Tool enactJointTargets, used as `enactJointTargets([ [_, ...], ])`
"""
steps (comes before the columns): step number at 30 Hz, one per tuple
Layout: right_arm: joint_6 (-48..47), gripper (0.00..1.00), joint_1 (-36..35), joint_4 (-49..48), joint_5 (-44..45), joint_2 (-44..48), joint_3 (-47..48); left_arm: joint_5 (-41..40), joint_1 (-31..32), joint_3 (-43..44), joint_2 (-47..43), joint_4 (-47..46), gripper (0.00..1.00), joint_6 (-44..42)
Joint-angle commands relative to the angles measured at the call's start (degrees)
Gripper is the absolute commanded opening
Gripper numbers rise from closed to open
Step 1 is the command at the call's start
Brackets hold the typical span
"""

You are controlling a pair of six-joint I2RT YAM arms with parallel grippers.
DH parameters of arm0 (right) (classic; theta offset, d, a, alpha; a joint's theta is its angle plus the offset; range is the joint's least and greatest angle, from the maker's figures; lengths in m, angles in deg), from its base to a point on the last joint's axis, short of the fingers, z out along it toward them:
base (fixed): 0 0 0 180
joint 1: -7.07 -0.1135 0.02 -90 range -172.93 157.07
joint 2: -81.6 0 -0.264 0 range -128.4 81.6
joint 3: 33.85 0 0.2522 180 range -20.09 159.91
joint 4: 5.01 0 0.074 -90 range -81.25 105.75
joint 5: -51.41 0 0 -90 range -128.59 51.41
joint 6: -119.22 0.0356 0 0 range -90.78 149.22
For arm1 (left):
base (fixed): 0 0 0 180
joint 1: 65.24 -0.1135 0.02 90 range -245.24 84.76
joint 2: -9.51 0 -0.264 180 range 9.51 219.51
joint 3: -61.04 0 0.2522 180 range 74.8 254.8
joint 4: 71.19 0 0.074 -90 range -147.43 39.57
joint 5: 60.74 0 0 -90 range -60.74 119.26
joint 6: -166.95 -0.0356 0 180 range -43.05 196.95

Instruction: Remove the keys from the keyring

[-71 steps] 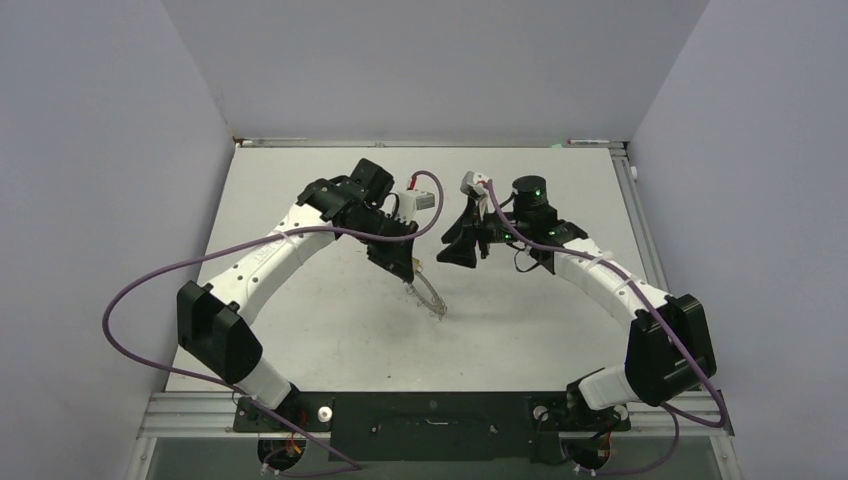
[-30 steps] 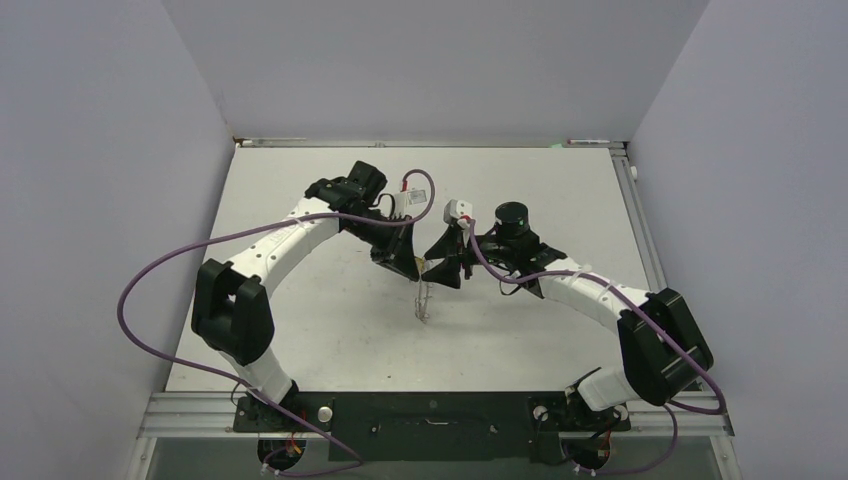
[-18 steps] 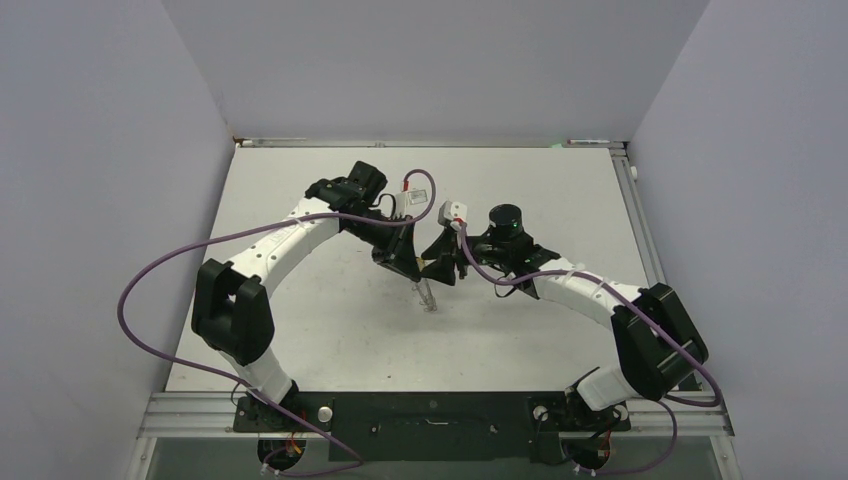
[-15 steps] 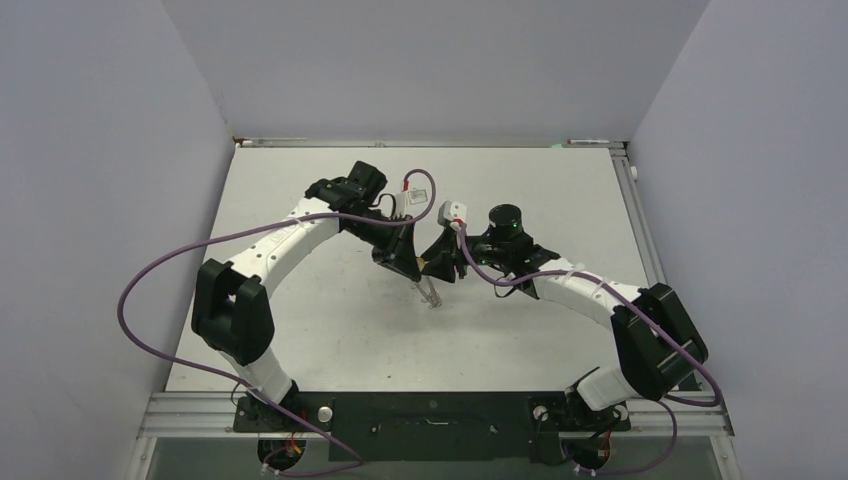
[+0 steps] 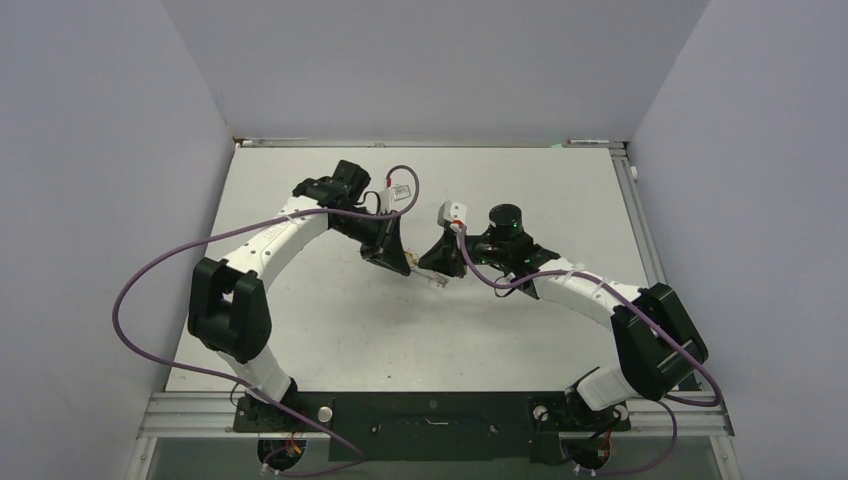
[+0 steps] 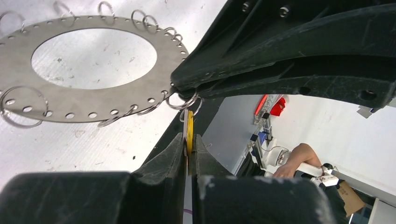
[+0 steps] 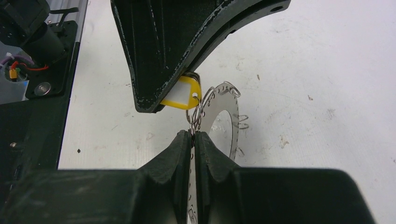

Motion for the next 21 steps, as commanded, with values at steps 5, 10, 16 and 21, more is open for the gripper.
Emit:
enactJointTargets([
  [5,6.93,0.05,2.00,-8.81,-2.79,0.39,0.09,-2.46,-2.61,-2.11,-2.33,-3.92,0.00,0.97],
  [10,19.82,0.05,3.19,-23.13,-3.34,-0.58,-3.23,-2.52,-2.23,-3.31,-2.14,-4.75,0.00,1.16],
  [16,17.92,0.05,2.61,-21.97,-3.41,-0.93,-4.33,-1.94,-1.26,-2.22,-2.71,-4.28,0.00,0.20],
  [21,11.51,0.07,2.56,-15.89,-2.42,-1.25,-3.77,-1.80,-0.85,-1.52,-3.19,-3.50,0.00,-0.66],
])
